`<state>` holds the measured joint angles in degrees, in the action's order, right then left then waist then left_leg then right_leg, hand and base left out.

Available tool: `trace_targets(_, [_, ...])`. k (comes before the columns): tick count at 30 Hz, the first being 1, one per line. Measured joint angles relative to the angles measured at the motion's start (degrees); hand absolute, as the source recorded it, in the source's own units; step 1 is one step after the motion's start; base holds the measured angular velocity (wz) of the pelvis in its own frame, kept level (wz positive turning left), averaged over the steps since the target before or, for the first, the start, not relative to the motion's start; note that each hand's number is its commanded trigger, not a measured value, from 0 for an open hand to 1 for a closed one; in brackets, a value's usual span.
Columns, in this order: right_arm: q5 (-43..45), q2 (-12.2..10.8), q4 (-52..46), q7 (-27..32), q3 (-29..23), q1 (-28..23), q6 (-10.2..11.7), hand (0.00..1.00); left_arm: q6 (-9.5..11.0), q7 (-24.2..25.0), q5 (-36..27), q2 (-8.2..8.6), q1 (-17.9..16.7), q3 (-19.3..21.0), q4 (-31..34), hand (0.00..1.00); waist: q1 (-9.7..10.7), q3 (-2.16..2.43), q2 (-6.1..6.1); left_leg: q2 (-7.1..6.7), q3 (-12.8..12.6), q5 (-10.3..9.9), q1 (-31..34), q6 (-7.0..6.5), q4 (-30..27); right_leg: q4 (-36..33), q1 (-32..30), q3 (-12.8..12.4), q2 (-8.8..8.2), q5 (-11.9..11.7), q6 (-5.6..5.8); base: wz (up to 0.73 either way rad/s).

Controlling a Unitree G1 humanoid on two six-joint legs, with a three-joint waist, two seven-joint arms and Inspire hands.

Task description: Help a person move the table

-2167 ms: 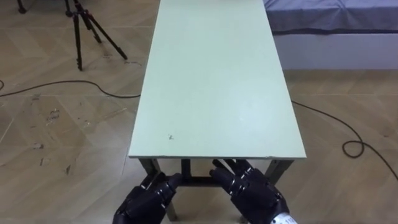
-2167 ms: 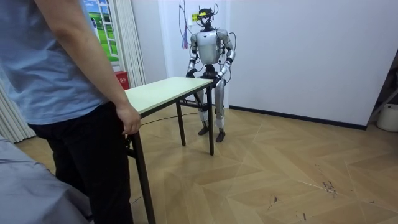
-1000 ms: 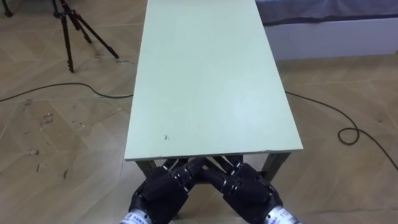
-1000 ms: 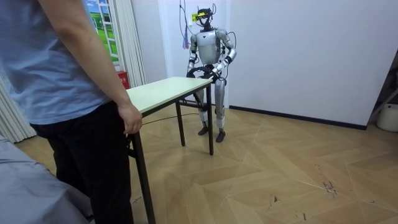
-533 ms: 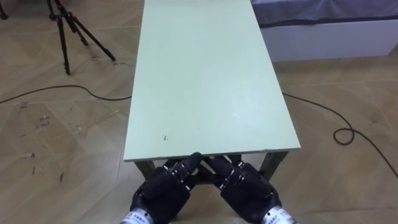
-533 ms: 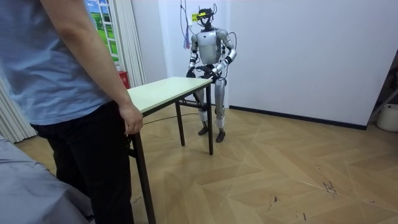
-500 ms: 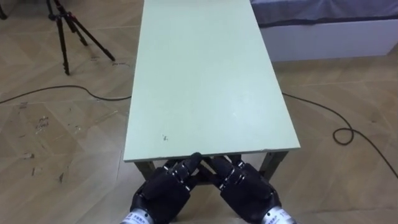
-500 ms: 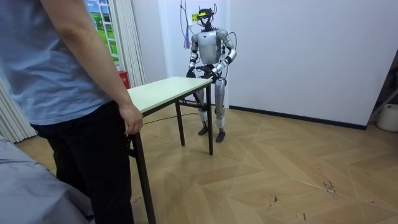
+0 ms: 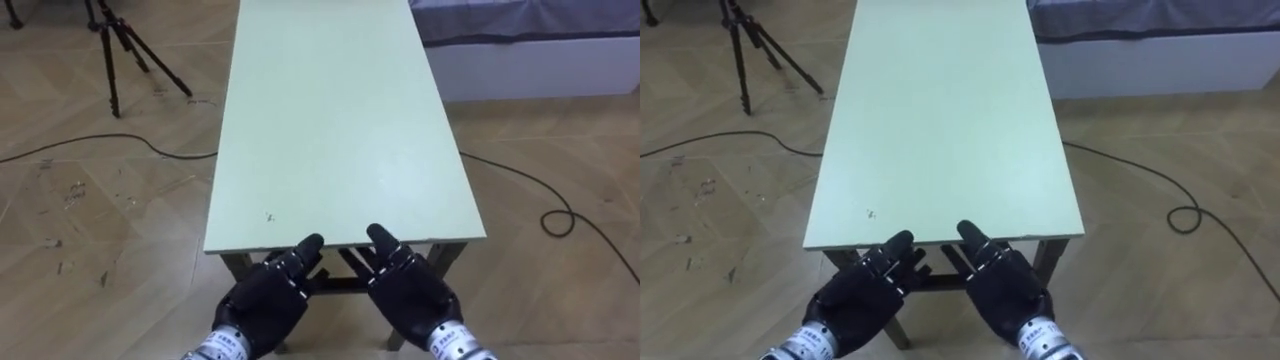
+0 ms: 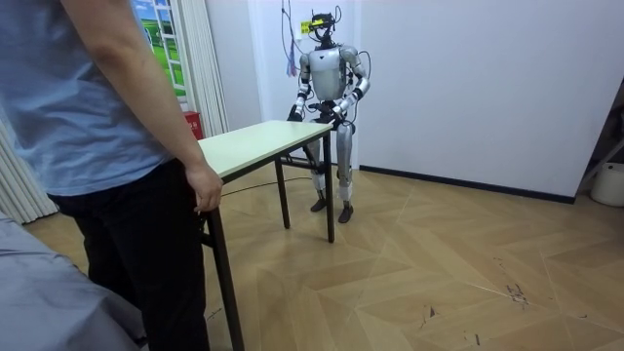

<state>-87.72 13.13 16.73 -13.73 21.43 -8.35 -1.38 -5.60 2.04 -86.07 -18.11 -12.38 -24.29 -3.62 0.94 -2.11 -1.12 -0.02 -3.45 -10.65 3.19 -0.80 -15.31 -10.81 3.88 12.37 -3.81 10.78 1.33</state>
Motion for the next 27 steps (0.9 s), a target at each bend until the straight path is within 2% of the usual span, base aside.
trace_targets(4, [-0.4,-1.7,0.0,2.9,-3.1,0.5,0.1,0.00,-0.5,-2.9,0.0,1.45,0.0,3.1,-0.2,0.00,-0.5,-0.01,0.02,0.29,-0.3,0.0,0.1,0.09,0.1,0.0,0.0,-0.2,0.23,-0.2,-0.18,-0.03])
trace_targets(7, [-1.2,-2.4,0.0,4.5,-5.3,0.7,0.2,0.00,-0.6,-4.5,0.0,3.34,0.0,5.4,-0.6,0.00,-0.8,0.02,0.13,0.36,-0.4,0.2,-0.1,0.26,0.5,0.0,-0.2,-0.5,0.35,-0.3,-0.26,-0.04])
trace_targets(9, [-1.5,-3.0,0.0,5.6,-6.5,0.8,0.3,0.00,-0.8,-4.9,-0.1,5.10,0.8,8.5,-3.0,0.00,-0.8,0.03,0.18,0.42,-0.4,0.3,-0.3,0.37,0.7,0.0,-0.1,-0.5,0.44,-0.3,-0.31,-0.02])
trace_targets(12, [-1.9,-4.3,0.0,7.0,-8.2,0.9,0.1,0.00,-1.0,-5.3,-4.6,6.61,1.1,10.2,-4.1,0.00,-0.5,0.07,0.22,0.44,-0.6,0.6,-0.9,0.46,1.1,0.0,0.1,-0.7,0.46,-0.3,-0.37,-0.01])
trace_targets(15, [-2.0,-4.7,0.0,7.3,-8.3,0.9,-0.1,0.00,-1.2,-5.0,-4.9,7.62,2.1,10.9,-6.3,0.00,-0.8,0.13,0.24,0.43,-1.0,1.2,-1.8,0.56,2.2,0.0,0.3,-1.1,0.42,-0.4,-0.52,-0.06])
trace_targets(18, [-2.0,-4.7,0.4,7.8,-8.7,0.9,-0.9,0.00,-1.9,-4.1,-4.7,8.19,2.5,11.4,-8.4,0.00,-0.9,0.75,0.12,0.46,-1.1,1.4,-2.2,0.62,2.6,0.0,0.4,-1.1,0.45,-0.4,-0.55,-0.02])
trace_targets(20, [-2.0,-4.7,0.6,8.2,-9.1,0.9,-1.4,0.00,-2.9,-3.9,-4.4,8.68,3.1,12.1,-9.7,0.00,-1.0,0.79,0.05,0.46,-1.1,1.4,-2.8,0.62,2.7,0.1,0.9,-1.1,0.45,-0.4,-0.55,0.00])
trace_targets(22, [-2.0,-4.8,1.0,8.7,-9.3,0.9,-1.7,0.00,-3.8,-3.5,-4.4,9.38,3.7,12.9,-11.5,0.00,-1.2,1.07,0.04,0.45,-1.1,1.4,-3.1,0.62,2.7,0.1,1.2,-1.1,0.43,-0.4,-0.55,0.00])
trace_targets(25, [-2.2,-5.1,1.0,9.5,-10.1,0.9,-2.5,0.00,-4.8,-3.7,-4.4,10.99,4.5,14.6,-13.3,0.00,-1.3,1.10,0.06,0.44,-1.1,1.4,-3.6,0.63,2.8,0.1,1.4,-1.1,0.40,-0.4,-0.55,0.00])
trace_targets(27, [-2.3,-6.2,1.0,9.9,-11.5,0.9,-3.4,0.00,-5.8,-4.0,-4.6,11.43,4.5,15.7,-13.2,0.00,-1.3,1.15,0.14,0.44,-1.2,1.4,-3.5,0.63,2.8,0.2,1.4,-1.1,0.41,-0.4,-0.57,0.00])
